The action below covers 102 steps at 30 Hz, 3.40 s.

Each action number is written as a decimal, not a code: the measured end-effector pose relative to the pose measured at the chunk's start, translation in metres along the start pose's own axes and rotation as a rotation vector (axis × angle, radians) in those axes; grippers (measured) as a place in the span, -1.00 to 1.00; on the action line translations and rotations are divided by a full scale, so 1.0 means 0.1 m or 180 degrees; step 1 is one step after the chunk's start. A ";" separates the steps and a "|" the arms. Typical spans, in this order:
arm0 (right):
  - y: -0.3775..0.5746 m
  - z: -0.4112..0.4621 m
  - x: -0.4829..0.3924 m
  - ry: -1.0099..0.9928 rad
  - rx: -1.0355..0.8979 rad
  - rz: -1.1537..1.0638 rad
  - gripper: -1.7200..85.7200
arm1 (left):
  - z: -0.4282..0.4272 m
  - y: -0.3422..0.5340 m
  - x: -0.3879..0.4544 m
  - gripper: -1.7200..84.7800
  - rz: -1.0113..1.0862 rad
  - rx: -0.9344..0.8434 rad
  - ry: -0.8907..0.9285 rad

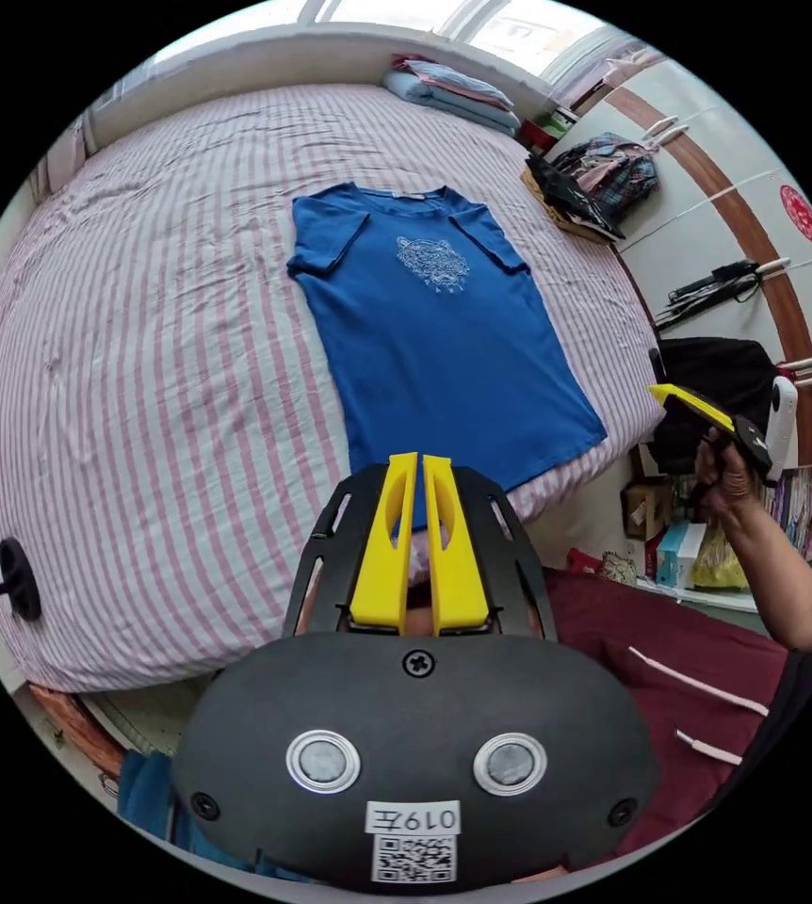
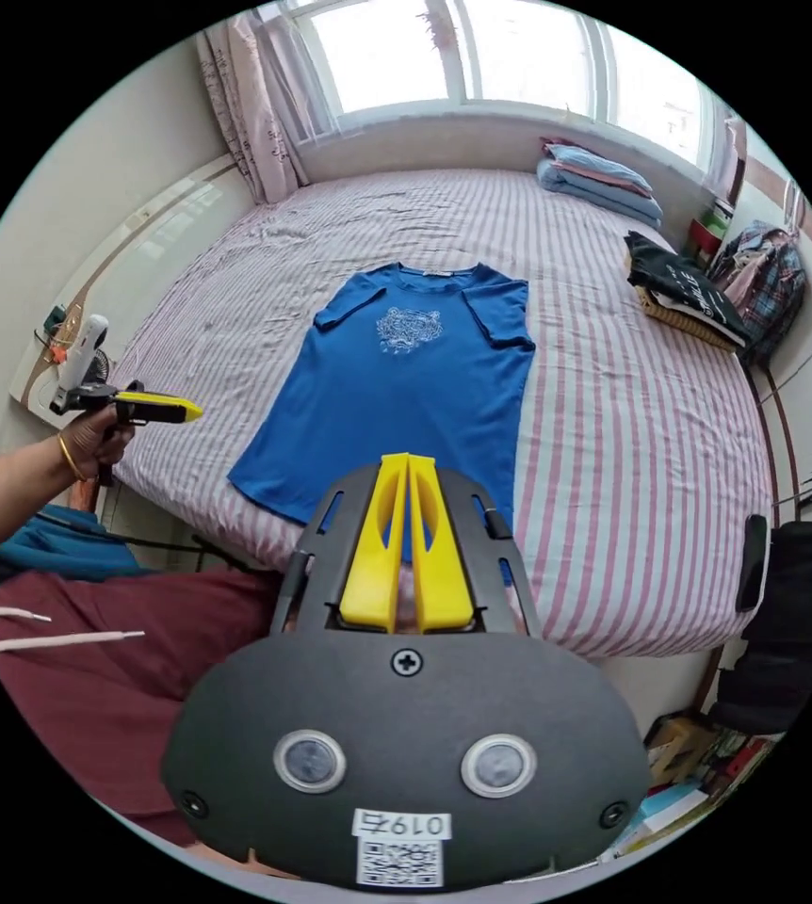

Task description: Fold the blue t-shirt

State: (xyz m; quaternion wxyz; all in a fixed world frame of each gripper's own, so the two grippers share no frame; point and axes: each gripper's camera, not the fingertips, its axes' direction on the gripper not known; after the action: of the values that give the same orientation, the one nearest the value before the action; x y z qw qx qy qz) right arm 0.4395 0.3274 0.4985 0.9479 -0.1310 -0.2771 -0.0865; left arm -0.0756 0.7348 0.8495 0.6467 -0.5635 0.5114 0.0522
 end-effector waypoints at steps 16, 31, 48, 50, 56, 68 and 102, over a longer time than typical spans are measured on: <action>0.67 1.41 1.30 -0.0711 -0.0662 0.0375 -0.85 | 1.22 1.26 -0.47 -0.76 -0.1118 0.0437 0.0301; 0.66 2.41 0.92 -0.0394 -0.0858 -0.0162 -0.74 | 2.03 1.18 -0.77 -0.72 -0.0628 0.0183 0.0209; 0.62 3.51 1.06 -0.0815 -0.0852 0.0549 -0.79 | 2.83 0.84 -1.45 -0.72 -0.0867 0.0123 0.0599; 0.63 3.64 1.13 -0.0905 -0.0799 0.0714 -0.81 | 2.89 0.79 -1.52 -0.73 -0.0854 0.0112 0.0623; 0.64 3.99 1.21 -0.1153 -0.0717 0.0911 -0.81 | 3.11 0.60 -1.73 -0.75 -0.0684 0.0142 0.1045; 0.57 4.64 1.30 -0.1474 -0.0640 0.1173 -0.83 | 3.46 0.11 -2.03 -0.84 -0.0644 0.0066 0.1234; -0.30 5.36 1.89 -0.2747 -0.0833 0.2101 -0.98 | 3.24 -1.60 -2.85 -0.94 -0.0772 -0.0092 0.2857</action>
State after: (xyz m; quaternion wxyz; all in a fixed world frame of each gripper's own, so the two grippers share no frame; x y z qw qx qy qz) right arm 0.3199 0.4407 1.0431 0.7012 -0.3509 -0.5712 0.2426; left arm 0.0880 1.0764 1.1116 0.3549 -0.5950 0.6703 -0.2657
